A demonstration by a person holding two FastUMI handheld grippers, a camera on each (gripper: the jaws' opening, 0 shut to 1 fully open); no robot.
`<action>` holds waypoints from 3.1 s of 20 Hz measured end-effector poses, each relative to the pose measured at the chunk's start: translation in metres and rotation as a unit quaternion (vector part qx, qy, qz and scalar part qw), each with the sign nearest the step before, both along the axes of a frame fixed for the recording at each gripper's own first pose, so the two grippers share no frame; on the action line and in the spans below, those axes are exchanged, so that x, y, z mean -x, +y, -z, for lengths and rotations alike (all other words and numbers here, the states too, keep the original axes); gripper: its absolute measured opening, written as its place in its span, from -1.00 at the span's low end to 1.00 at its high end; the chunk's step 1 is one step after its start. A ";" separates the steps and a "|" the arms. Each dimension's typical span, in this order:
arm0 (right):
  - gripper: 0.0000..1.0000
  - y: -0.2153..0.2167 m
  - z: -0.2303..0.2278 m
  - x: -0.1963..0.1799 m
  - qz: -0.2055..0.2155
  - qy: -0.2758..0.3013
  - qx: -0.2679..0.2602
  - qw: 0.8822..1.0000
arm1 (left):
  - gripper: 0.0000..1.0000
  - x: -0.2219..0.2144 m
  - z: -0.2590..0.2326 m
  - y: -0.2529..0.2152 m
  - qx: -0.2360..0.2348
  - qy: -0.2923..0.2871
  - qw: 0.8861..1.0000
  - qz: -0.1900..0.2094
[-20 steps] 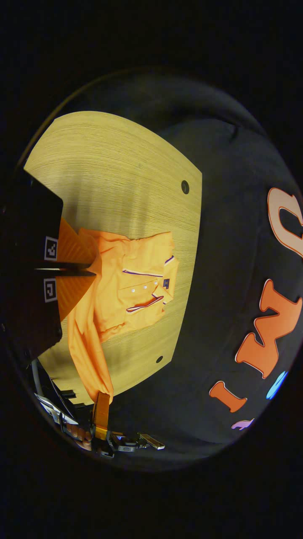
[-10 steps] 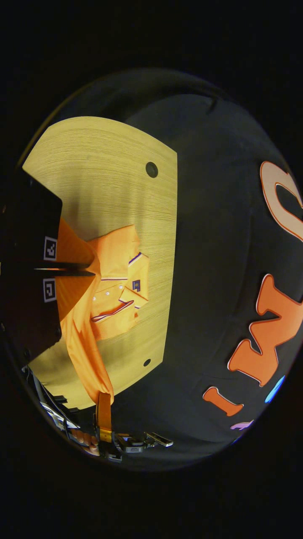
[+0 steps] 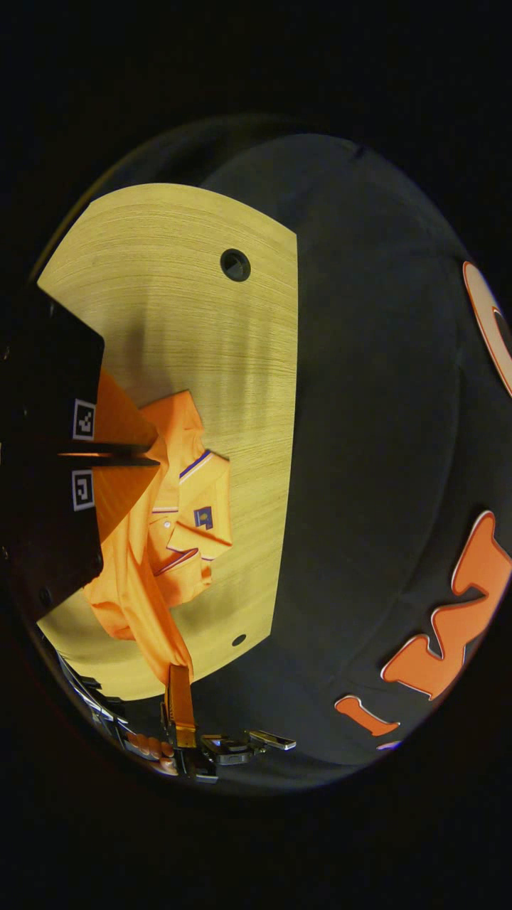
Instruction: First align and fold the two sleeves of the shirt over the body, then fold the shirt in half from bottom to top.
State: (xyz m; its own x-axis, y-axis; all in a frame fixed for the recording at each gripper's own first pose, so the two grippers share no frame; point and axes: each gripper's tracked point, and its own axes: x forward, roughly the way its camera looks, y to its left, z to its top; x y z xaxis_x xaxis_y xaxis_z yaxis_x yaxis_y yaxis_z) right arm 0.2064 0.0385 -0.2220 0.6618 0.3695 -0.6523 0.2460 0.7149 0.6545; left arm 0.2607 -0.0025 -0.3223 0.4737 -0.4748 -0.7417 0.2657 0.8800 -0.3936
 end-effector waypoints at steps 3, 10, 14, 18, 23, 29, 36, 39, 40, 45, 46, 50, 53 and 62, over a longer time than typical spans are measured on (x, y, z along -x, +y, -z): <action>-0.92 -0.001 0.014 -0.023 0.005 0.014 0.017 1.000 | -0.99 -0.017 0.013 -0.003 0.001 0.010 1.000 0.000; -0.92 -0.014 0.023 -0.082 0.026 0.019 0.030 0.999 | -0.98 -0.062 0.030 -0.009 -0.016 0.016 1.000 -0.012; -0.92 -0.017 0.037 -0.095 0.049 0.036 0.029 0.998 | -0.97 -0.070 0.041 -0.009 -0.052 0.017 0.998 -0.006; -0.28 -0.024 0.034 -0.096 0.056 0.016 0.060 0.996 | -0.65 -0.067 0.033 -0.007 -0.048 0.021 0.998 -0.024; 0.52 -0.045 -0.005 -0.075 0.059 -0.053 0.114 0.990 | 0.96 -0.065 -0.011 0.011 -0.052 -0.033 0.996 -0.066; 0.80 -0.045 -0.065 -0.012 0.028 -0.149 0.204 0.967 | 0.98 -0.022 -0.088 0.016 -0.072 -0.124 0.987 -0.078; 0.93 -0.042 -0.147 0.066 0.027 -0.267 0.267 0.926 | 0.97 0.070 -0.183 0.018 -0.071 -0.234 0.965 -0.092; 0.92 -0.047 -0.178 0.104 0.028 -0.316 0.284 0.905 | 0.96 0.106 -0.212 0.014 -0.064 -0.267 0.956 -0.099; 0.92 -0.046 -0.188 0.114 0.031 -0.331 0.287 0.898 | 0.96 0.116 -0.223 0.016 -0.060 -0.277 0.953 -0.102; 0.92 -0.032 -0.210 0.172 0.029 -0.387 0.288 0.875 | 0.96 0.172 -0.268 0.011 -0.076 -0.336 0.930 -0.127; 0.92 -0.029 -0.214 0.182 0.028 -0.397 0.290 0.870 | 0.96 0.185 -0.278 0.011 -0.072 -0.347 0.926 -0.134; 0.91 -0.016 -0.238 0.222 0.018 -0.425 0.301 0.853 | 0.94 0.227 -0.309 0.006 -0.057 -0.391 0.906 -0.154; 0.92 -0.012 -0.244 0.247 0.023 -0.442 0.305 0.843 | 0.94 0.252 -0.316 0.002 -0.060 -0.412 0.895 -0.161; 0.93 -0.013 -0.235 0.288 0.031 -0.466 0.308 0.829 | 0.94 0.305 -0.316 -0.017 -0.046 -0.455 0.876 -0.154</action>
State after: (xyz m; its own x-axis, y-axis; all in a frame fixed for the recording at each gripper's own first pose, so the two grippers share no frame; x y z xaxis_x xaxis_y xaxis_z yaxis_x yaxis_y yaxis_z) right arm -0.0816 0.0252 0.0132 0.9897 0.1026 0.1002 -0.1124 0.9890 0.0966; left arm -0.0439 -0.0190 -0.0061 0.9838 -0.1783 -0.0189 0.1767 0.9820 -0.0664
